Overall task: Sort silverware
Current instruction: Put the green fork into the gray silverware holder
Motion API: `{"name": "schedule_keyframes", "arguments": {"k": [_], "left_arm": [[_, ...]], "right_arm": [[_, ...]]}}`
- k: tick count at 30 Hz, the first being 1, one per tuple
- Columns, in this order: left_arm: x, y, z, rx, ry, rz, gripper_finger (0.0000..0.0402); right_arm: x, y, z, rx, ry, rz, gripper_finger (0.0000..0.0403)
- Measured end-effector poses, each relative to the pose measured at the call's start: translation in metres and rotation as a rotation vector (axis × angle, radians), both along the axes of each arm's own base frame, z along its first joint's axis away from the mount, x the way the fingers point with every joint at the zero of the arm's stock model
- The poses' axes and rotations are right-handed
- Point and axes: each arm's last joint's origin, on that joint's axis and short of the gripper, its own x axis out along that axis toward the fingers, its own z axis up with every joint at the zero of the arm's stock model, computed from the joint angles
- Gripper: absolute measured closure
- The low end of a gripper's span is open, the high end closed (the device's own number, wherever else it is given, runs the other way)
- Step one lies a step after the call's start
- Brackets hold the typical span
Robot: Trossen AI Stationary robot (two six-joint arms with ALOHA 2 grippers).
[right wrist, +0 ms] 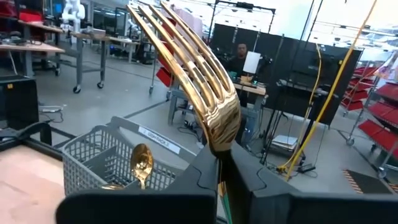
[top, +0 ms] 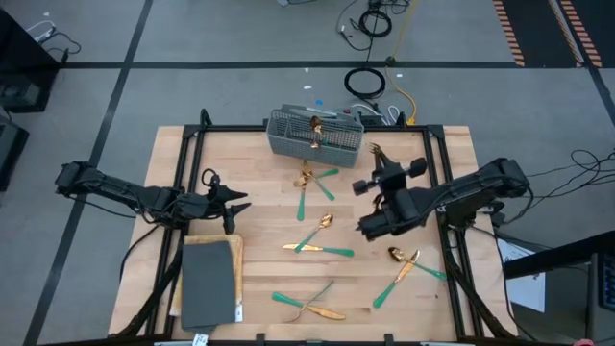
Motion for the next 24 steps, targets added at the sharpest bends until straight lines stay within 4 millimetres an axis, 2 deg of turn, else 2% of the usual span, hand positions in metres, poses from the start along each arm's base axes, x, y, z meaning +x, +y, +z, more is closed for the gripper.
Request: {"name": "schedule_keyframes", "arguments": {"k": [5,8,11,14,17,20,22,24], "left_arm": [[0.000,0.000,0.000,0.003,0.000,0.005,0.0244],[0.000,0.000,0.000,0.004,-0.003,0.008,0.0244],[0.000,0.000,0.000,0.005,-0.002,0.007,0.0244],[0.000,0.000,0.000,0.023,0.006,-0.001,0.0244],[0.000,0.000,0.000,0.025,0.007,0.000,0.0244],[0.000,0.000,0.000,0.022,0.009,0.000,0.0244],[0.000,0.000,0.000,0.016,0.010,-0.010,0.0244],[0.000,0.000,0.000,0.015,0.010,-0.012,0.0244]], "right_arm": [[0.005,0.001,0.013,-0.009,0.043,-0.003,0.0403],[0.017,0.001,0.012,0.103,0.088,0.003,0.0403],[0.047,0.010,0.001,0.195,0.191,0.118,0.0402],[0.081,0.016,-0.006,0.215,0.278,0.343,0.0402],[0.101,0.000,0.006,0.139,0.229,0.525,0.0402],[0.098,-0.023,0.019,0.053,0.145,0.575,0.0402],[0.089,-0.037,0.024,-0.009,0.062,0.649,0.0402],[0.073,-0.051,0.019,-0.096,-0.075,0.708,0.0402]]}}
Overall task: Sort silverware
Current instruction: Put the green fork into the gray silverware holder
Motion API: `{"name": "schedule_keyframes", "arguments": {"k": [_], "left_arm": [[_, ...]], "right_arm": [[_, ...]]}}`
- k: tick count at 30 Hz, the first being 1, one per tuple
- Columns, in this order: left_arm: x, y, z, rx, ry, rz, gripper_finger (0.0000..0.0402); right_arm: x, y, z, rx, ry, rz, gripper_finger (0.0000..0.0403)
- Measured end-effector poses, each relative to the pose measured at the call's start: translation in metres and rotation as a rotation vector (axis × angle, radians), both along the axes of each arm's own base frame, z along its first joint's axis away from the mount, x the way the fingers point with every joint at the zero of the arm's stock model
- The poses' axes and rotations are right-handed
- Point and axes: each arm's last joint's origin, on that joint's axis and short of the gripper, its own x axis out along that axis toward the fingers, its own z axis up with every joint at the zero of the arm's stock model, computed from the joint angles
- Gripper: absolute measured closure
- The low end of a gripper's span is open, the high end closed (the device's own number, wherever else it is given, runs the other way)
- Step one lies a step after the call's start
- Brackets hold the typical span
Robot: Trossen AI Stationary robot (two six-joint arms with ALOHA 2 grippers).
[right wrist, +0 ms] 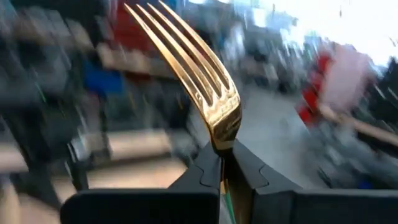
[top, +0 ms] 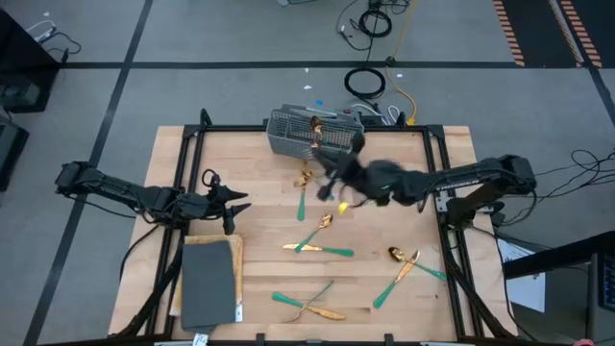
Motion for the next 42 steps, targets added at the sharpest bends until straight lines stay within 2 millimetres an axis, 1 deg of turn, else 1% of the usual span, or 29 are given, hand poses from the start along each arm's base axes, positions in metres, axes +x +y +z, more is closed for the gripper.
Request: {"name": "schedule_keyframes", "arguments": {"k": [2,4,7,9,12,14,21,28,31,36,39,42], "left_arm": [[0.000,0.000,0.000,0.000,0.000,0.000,0.0244],[0.000,0.000,0.000,0.000,0.000,0.000,0.0244],[0.000,0.000,0.001,-0.003,-0.011,0.001,0.0244],[0.001,0.000,0.001,-0.004,-0.018,0.001,0.0244],[0.001,0.000,0.002,-0.002,-0.020,0.008,0.0244],[0.001,0.000,0.002,-0.011,-0.026,0.024,0.0244],[0.001,0.001,0.002,-0.013,-0.030,0.040,0.0244],[0.000,0.001,0.002,-0.012,-0.029,0.041,0.0244],[0.000,0.001,0.002,-0.011,-0.027,0.041,0.0244],[0.000,0.001,0.001,-0.003,-0.024,0.054,0.0244],[0.000,0.002,0.001,0.008,-0.020,0.067,0.0244],[0.000,0.002,0.001,0.010,-0.018,0.070,0.0244]], "right_arm": [[-0.022,-0.017,-0.017,-0.027,-0.148,0.008,0.0402],[-0.047,-0.033,-0.038,-0.049,-0.250,-0.013,0.0402],[-0.079,-0.057,-0.067,0.028,-0.313,-0.096,0.0402],[-0.089,-0.071,-0.081,0.080,-0.306,-0.096,0.0402],[-0.093,-0.086,-0.084,0.106,-0.323,-0.053,0.0402],[-0.093,-0.093,-0.086,0.121,-0.322,-0.057,0.0402],[-0.092,-0.104,-0.109,0.224,-0.126,-0.127,0.0402],[-0.100,-0.119,-0.121,0.283,-0.045,-0.248,0.0402],[-0.104,-0.128,-0.124,0.295,-0.036,-0.285,0.0402],[-0.107,-0.144,-0.130,0.329,-0.038,-0.295,0.0402],[-0.104,-0.155,-0.132,0.338,-0.028,-0.297,0.0402],[-0.097,-0.166,-0.131,0.340,-0.030,-0.282,0.0402]]}}
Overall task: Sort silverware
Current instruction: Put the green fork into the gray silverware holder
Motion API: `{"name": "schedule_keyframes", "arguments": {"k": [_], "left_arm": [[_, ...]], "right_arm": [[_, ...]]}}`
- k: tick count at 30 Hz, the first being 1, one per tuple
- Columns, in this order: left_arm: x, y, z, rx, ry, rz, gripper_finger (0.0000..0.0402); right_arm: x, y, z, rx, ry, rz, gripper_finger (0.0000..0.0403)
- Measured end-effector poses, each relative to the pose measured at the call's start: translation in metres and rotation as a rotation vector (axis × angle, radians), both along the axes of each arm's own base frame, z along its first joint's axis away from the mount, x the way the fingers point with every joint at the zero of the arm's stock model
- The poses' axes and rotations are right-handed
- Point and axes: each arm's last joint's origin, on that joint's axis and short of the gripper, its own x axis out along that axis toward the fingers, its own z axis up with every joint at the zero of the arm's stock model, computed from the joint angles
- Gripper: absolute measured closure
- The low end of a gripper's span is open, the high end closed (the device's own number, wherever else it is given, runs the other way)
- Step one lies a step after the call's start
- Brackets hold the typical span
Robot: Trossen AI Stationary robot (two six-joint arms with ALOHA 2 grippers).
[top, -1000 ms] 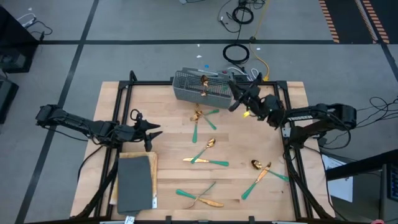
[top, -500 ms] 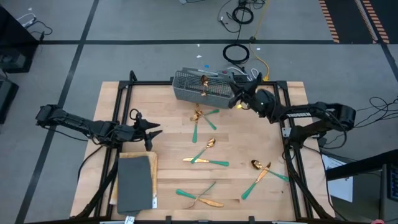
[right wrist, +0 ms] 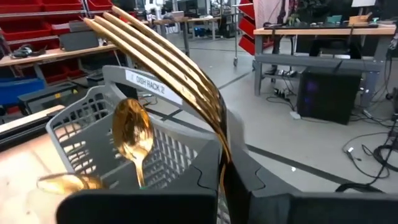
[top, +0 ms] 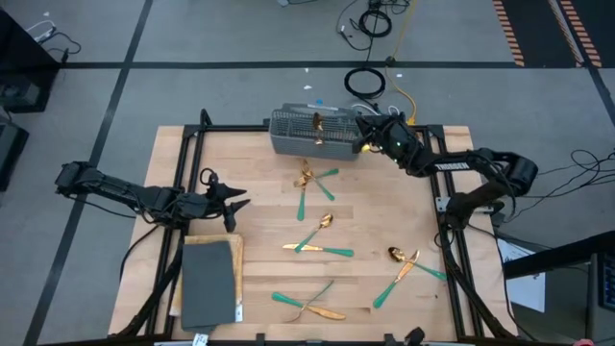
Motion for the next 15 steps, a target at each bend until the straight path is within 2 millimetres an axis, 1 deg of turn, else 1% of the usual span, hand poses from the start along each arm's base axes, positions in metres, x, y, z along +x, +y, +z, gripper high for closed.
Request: {"name": "schedule_keyframes", "arguments": {"k": [4,7,11,15], "left_arm": [[0.000,0.000,0.000,0.003,-0.001,0.007,0.0244],[0.000,0.000,0.000,0.002,-0.001,0.008,0.0244],[0.000,0.000,0.000,0.001,0.000,0.009,0.0244],[0.000,0.000,0.000,0.001,0.002,0.009,0.0244]], "right_arm": [[0.013,-0.013,0.002,0.009,0.003,0.023,0.0402],[0.018,-0.016,0.003,0.009,-0.001,0.042,0.0402],[0.017,-0.017,0.002,0.017,0.008,0.036,0.0402],[0.013,-0.021,-0.002,0.068,0.028,0.013,0.0402]]}}
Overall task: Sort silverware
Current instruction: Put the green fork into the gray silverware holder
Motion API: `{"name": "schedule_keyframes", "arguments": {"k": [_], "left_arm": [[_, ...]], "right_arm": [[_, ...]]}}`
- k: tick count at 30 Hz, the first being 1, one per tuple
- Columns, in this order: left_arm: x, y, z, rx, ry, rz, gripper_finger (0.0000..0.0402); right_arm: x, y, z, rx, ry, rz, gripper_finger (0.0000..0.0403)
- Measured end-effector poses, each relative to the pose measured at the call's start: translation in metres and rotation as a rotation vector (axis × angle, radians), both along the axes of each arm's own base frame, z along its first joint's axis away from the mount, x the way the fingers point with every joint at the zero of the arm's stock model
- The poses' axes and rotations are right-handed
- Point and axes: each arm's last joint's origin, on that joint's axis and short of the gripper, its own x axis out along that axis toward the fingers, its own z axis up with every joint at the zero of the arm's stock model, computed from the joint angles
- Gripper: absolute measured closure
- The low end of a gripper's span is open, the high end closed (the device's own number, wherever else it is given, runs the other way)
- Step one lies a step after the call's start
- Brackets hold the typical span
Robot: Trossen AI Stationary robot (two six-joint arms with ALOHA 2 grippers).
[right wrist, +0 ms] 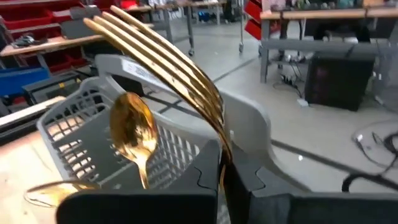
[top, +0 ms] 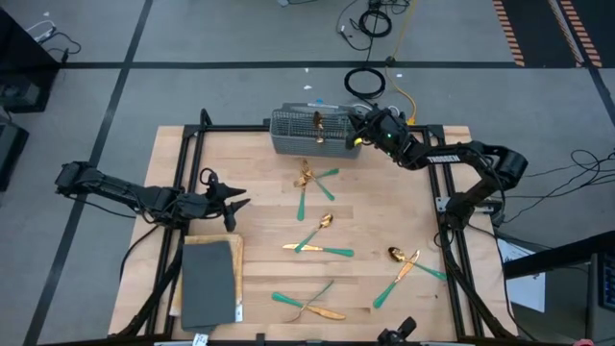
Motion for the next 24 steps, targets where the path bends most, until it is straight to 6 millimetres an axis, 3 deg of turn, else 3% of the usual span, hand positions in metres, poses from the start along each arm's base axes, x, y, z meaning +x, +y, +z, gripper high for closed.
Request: {"name": "schedule_keyframes", "arguments": {"k": [7,17,24], "left_arm": [[0.000,0.000,0.000,0.000,0.000,0.000,0.0244],[0.000,0.000,0.000,-0.001,0.000,0.000,0.0244],[0.000,0.000,0.000,-0.002,-0.001,0.000,0.0244]], "right_arm": [[-0.002,-0.001,-0.002,0.030,0.003,-0.012,0.0392],[-0.002,-0.001,-0.002,0.026,-0.003,-0.008,0.0298],[-0.005,0.002,0.012,-0.029,-0.004,0.000,0.0259]]}}
